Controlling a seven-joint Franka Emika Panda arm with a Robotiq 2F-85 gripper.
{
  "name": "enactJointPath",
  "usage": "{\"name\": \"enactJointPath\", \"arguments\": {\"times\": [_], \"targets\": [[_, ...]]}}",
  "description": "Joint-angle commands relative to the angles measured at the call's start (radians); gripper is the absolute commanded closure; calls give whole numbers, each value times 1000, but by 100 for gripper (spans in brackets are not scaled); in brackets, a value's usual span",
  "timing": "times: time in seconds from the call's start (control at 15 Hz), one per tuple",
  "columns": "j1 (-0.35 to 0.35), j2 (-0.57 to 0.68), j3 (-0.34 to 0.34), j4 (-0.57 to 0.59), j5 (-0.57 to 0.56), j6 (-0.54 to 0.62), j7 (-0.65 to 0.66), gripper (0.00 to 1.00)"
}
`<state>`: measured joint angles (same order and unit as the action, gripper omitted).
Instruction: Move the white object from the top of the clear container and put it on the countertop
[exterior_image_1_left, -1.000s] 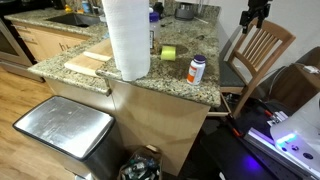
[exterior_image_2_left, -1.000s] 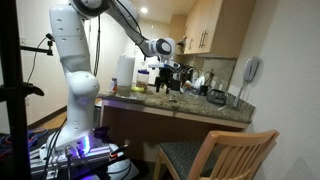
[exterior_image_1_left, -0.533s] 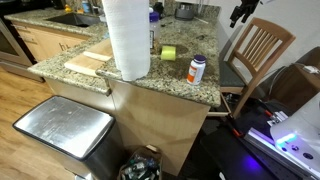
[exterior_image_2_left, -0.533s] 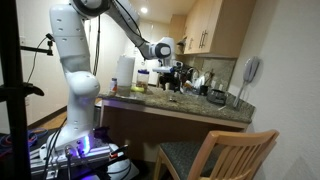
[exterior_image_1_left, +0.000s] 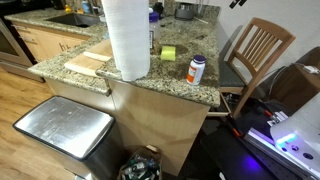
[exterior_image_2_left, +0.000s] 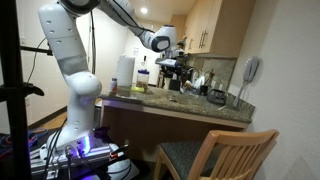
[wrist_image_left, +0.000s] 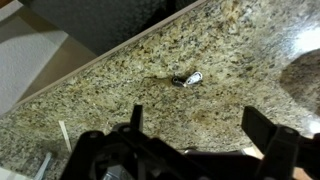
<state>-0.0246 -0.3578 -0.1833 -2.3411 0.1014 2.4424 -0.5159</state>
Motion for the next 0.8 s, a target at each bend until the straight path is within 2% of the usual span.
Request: {"name": "enactJointPath", "arguments": {"times": [0.0,0.07,0.2,0.27,0.4,0.47,0.53,0.67,0.73], "targets": [[11,2,-7,-3,-7,-1,8,0],[48,-20,-17,-16,55,-6,-30,0],[104,-117,5,-37,111,9,-57,0],[121,-166,34,-43,104,3,-36,0],[185,-208,48,-18,108,7,-59,0],[226,-234,38,-14,119,12,-85,0],[267,-260,11,87,137,-84,-102,0],[362,-262,-11,105,199,-86,-134,0],[292,-274,26,71,144,-58,-69,0]]}}
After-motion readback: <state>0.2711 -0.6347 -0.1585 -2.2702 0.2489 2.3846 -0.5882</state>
